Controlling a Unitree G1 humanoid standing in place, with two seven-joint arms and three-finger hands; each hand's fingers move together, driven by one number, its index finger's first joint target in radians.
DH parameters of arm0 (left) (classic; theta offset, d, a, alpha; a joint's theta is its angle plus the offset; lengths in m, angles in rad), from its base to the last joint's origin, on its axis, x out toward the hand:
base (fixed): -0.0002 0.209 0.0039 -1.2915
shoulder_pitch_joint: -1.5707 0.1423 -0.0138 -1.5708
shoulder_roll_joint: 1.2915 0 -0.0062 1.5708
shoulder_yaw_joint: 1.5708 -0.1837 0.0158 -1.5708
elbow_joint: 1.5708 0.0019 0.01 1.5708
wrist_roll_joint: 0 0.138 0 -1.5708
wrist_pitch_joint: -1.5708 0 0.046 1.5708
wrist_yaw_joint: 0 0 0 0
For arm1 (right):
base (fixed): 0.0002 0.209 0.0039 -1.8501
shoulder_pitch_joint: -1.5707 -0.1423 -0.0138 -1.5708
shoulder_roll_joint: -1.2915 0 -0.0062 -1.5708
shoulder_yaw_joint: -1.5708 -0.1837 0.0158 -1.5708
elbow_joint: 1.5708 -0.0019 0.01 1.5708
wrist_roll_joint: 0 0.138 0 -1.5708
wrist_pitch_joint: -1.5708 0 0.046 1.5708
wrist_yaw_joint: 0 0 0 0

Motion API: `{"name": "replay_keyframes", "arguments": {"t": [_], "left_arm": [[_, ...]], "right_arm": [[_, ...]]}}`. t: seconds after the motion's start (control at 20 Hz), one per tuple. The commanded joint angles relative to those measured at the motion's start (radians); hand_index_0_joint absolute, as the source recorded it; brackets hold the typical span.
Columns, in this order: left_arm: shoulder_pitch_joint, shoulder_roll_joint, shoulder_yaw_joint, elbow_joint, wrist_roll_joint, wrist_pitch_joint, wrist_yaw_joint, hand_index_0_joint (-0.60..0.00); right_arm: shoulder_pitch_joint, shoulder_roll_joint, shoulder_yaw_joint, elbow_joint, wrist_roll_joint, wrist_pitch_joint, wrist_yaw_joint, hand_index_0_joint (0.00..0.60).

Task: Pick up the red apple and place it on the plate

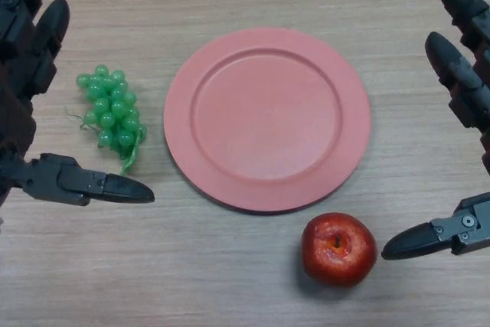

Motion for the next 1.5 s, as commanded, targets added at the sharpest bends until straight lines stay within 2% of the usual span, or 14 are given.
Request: {"name": "replay_keyframes", "arguments": {"t": [0.05, 0.5, 0.65, 0.75, 0.8, 0.85, 0.95, 1.1, 1.3, 1.5], "left_arm": [[-0.03, 0.043, 0.068, -0.043, -0.017, -0.119, 0.027, 0.0], [0.02, 0.016, 0.07, -0.065, -0.002, -0.177, 0.01, 0.0], [0.024, 0.018, 0.079, -0.065, 0.0, -0.177, -0.007, 0.0], [0.046, 0.006, 0.069, -0.021, 0.039, -0.249, -0.039, 0.0], [0.054, 0.001, 0.064, -0.003, 0.052, -0.275, -0.047, 0.0], [0.061, -0.002, 0.064, 0.002, 0.057, -0.289, -0.055, 0.0], [0.06, -0.002, 0.063, 0.019, 0.062, -0.3, -0.06, 0.0], [0.06, -0.003, 0.057, 0.032, 0.077, -0.305, -0.058, 0.0], [0.055, -0.007, 0.029, 0.023, 0.111, -0.284, -0.042, 0.0], [0.042, -0.009, 0.002, 0.005, 0.122, -0.252, -0.032, 0.0]], "right_arm": [[-0.023, -0.022, -0.059, -0.059, 0.074, -0.09, -0.001, 0.0], [-0.004, -0.019, -0.066, -0.057, 0.059, -0.111, 0.014, 0.0], [0.047, 0.001, -0.036, -0.025, 0.0, -0.199, 0.044, 0.0], [0.096, 0.019, 0.004, 0.028, -0.054, -0.276, 0.066, 0.0], [0.126, 0.028, 0.019, 0.073, -0.09, -0.346, 0.07, 0.0], [0.154, 0.036, 0.033, 0.152, -0.155, -0.479, 0.062, 0.0], [0.189, 0.047, 0.042, 0.291, -0.194, -0.669, 0.018, 0.0], [0.194, 0.046, 0.065, 0.459, -0.236, -0.825, -0.049, 0.0], [0.197, 0.049, 0.13, 0.646, -0.304, -0.949, -0.159, 0.0], [0.202, 0.051, 0.209, 0.737, -0.406, -1.039, -0.276, 0.0]]}}
